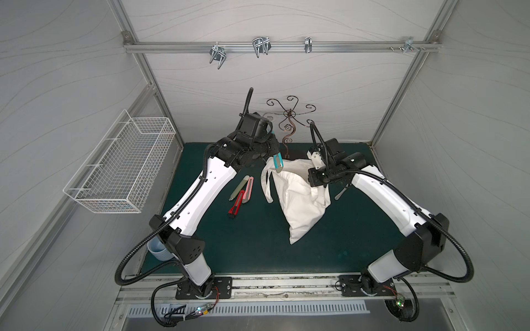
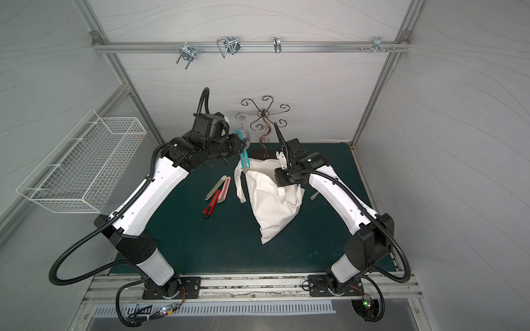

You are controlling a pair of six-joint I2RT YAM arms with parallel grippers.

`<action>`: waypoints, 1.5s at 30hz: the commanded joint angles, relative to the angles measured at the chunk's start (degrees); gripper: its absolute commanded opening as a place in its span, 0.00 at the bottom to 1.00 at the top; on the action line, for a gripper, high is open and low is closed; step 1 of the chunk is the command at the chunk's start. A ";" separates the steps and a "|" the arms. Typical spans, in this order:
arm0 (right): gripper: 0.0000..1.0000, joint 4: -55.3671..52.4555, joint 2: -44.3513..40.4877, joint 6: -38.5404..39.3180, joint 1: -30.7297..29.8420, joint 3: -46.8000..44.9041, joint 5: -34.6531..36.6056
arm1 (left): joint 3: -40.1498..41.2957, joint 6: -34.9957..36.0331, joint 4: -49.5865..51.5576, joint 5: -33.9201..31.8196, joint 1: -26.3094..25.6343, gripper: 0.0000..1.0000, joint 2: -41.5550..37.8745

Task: Place the art knife into the pouch
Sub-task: Place the utility knife in the pouch.

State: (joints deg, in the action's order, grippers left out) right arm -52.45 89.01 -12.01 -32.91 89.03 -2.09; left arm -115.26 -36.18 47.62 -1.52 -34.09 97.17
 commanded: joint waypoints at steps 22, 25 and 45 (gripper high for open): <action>0.00 -2.75 -2.57 1.90 -1.03 4.26 -1.21 | 7.47 6.94 -24.89 7.06 -4.22 0.22 3.01; 0.00 -2.68 -2.98 1.88 0.08 3.97 -1.75 | 11.63 6.51 -26.74 7.27 -4.80 0.22 1.59; 0.00 -0.87 -3.81 1.39 5.66 1.86 -5.00 | 28.56 4.91 -28.45 3.93 -5.46 0.64 -15.72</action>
State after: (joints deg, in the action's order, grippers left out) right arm -53.95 86.76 -11.55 -27.66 91.42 -6.15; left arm -86.52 -32.01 19.11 5.41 -39.44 84.40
